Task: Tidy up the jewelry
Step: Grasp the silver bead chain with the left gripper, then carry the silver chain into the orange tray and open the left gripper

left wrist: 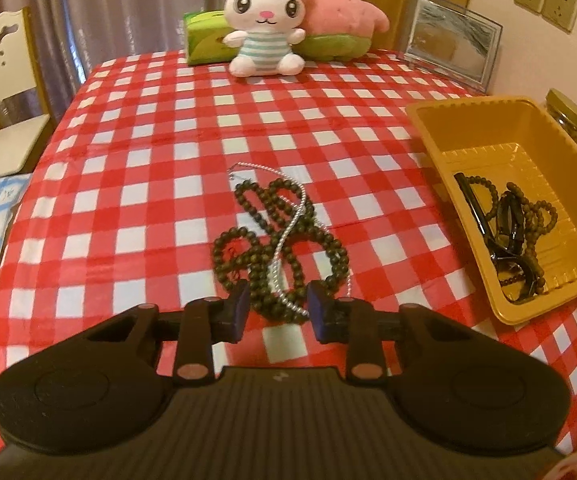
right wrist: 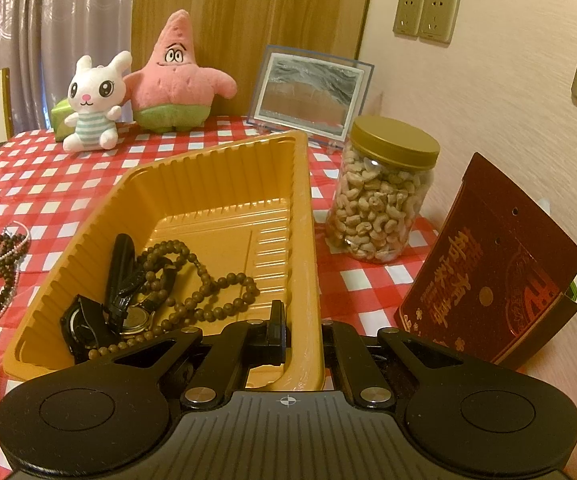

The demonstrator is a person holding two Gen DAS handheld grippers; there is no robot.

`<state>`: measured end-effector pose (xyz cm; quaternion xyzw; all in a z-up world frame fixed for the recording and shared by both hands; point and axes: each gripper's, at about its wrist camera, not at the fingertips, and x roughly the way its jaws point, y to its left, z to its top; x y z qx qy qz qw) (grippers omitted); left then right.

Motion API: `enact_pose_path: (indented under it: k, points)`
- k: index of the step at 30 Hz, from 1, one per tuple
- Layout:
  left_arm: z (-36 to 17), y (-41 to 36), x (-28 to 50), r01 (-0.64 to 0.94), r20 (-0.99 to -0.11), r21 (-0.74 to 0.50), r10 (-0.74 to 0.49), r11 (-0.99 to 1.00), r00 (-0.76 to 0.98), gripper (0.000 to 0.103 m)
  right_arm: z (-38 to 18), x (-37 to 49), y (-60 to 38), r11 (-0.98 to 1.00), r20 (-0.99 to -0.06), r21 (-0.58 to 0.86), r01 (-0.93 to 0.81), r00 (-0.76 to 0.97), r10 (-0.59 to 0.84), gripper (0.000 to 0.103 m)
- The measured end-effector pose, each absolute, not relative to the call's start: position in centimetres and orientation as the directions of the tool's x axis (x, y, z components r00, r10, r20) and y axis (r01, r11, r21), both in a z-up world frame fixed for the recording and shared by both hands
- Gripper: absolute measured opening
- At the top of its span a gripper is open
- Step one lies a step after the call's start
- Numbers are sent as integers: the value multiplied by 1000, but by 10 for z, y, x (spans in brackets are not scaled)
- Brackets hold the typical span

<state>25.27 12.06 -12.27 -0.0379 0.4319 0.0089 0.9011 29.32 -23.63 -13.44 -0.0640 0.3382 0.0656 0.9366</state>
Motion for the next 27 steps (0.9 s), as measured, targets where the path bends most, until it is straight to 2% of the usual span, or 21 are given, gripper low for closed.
enact_pose_path:
  k: [5,16,27]
  points:
    - [-132,116,271,-9,-782,-41,-26,999,623,18,-134,293,-237,983,-642,-76,-166,762,79,4]
    - [-149,112,304,73,-796,48,-5,996,605,16,-134,294,-236,983,-643,-76,-165,762,79,4]
    - [-159,107,317,99,-809,68,-3,993,588,8,-135,294,-237,984,-644,-75,-164,761,78,4]
